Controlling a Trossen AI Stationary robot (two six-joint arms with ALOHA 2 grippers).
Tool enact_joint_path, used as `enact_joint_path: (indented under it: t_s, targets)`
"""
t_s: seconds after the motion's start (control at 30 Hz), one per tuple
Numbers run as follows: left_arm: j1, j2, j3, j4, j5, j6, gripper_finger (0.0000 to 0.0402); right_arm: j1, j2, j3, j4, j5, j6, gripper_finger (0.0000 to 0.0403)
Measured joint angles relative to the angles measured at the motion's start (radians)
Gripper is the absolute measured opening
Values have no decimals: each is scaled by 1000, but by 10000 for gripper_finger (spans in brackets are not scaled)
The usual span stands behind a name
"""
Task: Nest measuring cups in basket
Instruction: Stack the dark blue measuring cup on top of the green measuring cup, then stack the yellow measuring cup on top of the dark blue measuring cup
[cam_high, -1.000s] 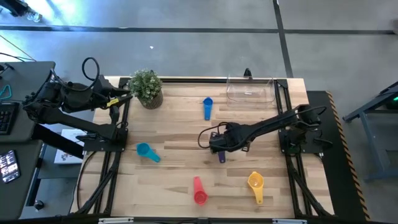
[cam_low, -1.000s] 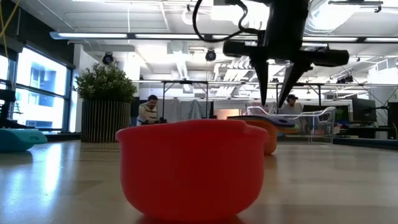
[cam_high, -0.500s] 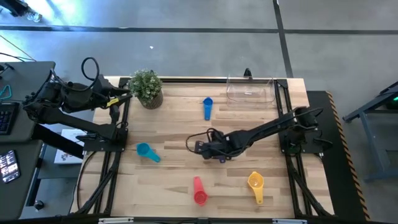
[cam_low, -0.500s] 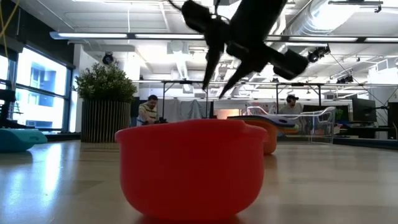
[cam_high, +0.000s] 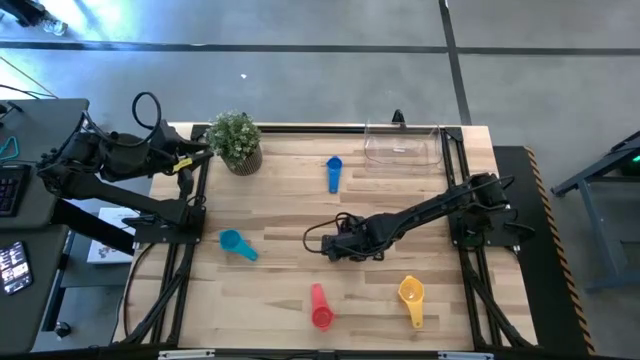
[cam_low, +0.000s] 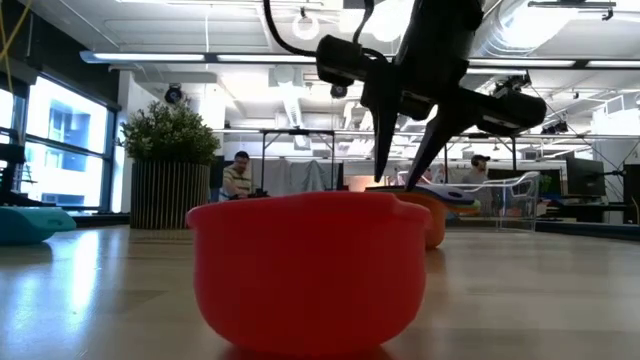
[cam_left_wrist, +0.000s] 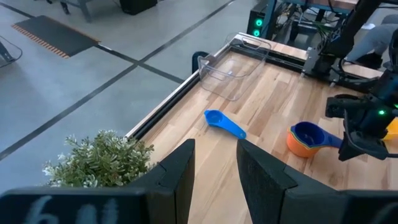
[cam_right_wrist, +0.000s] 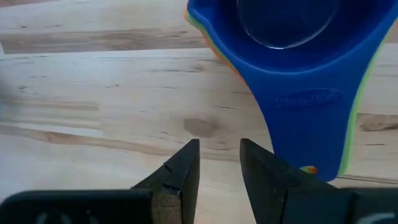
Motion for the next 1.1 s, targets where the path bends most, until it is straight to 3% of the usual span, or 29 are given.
enact_joint_path:
  t_s: [0.4,0.7,0.9,1.1]
  targets:
    - [0,27,0,3,-19,-1,110,0,0,0,-75,-4,-10,107]
    - [0,43,0,4,-22,-1,110,0,-31,0,-35,-43,-81,107]
    - [0,52,0,4,-27,2,110,0,-132,0,-50,56,-135,107]
    - [0,58,0,4,-41,1,110,12,-229,0,-183,148,-209,107]
